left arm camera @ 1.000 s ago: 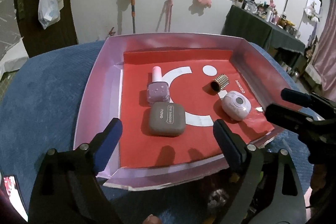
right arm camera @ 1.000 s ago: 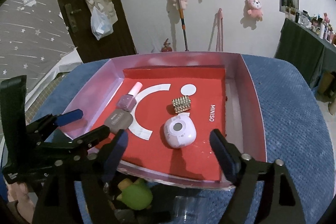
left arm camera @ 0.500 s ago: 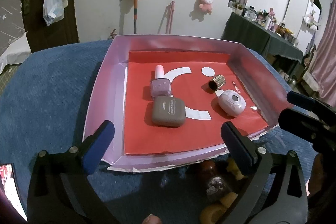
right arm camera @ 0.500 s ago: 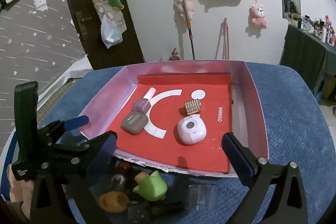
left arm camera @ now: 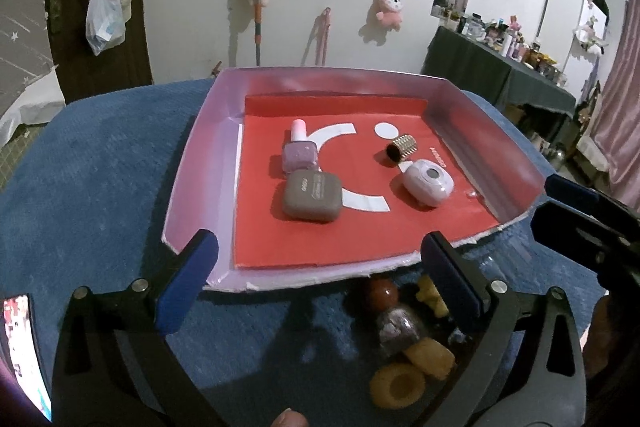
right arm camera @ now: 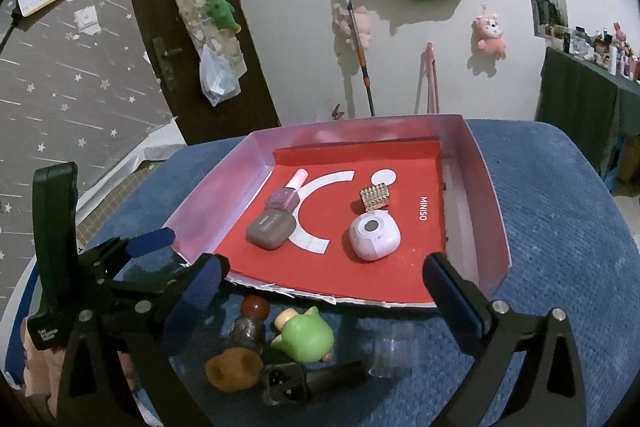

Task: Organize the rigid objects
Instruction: 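Withdraw both tools from the box toward the remaining pile, then grasp the amber ring with the left tool while the right tool grasps the clear plastic cup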

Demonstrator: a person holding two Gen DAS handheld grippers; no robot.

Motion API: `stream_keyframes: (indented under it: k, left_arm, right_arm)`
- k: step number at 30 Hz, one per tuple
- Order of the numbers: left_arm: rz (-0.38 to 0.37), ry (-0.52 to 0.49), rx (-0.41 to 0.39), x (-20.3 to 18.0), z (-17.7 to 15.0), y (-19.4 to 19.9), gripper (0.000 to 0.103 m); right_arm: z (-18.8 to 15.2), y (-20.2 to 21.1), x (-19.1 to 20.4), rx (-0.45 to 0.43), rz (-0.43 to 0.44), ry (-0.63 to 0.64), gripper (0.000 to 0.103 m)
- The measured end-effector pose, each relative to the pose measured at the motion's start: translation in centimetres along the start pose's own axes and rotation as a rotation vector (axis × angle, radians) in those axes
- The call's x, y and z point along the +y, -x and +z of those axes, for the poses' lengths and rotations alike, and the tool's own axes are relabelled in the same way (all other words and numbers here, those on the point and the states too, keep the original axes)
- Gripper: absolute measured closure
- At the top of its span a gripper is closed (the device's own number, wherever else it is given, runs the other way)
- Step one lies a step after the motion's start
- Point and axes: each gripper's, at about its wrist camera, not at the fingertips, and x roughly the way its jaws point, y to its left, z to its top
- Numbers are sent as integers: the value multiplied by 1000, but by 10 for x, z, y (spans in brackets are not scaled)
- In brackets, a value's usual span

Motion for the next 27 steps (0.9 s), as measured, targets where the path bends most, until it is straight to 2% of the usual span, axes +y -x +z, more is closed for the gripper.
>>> stream_keyframes:
  k: [15,27]
  left_arm:
    - [-2,0,-5,-9,-24,20,0]
    - [-1,-18,0,-19,-42,32,0]
  right_arm:
    - [-25,27,7,-84,-5,6,0]
    - [-43,40,10,-100,0,-1,0]
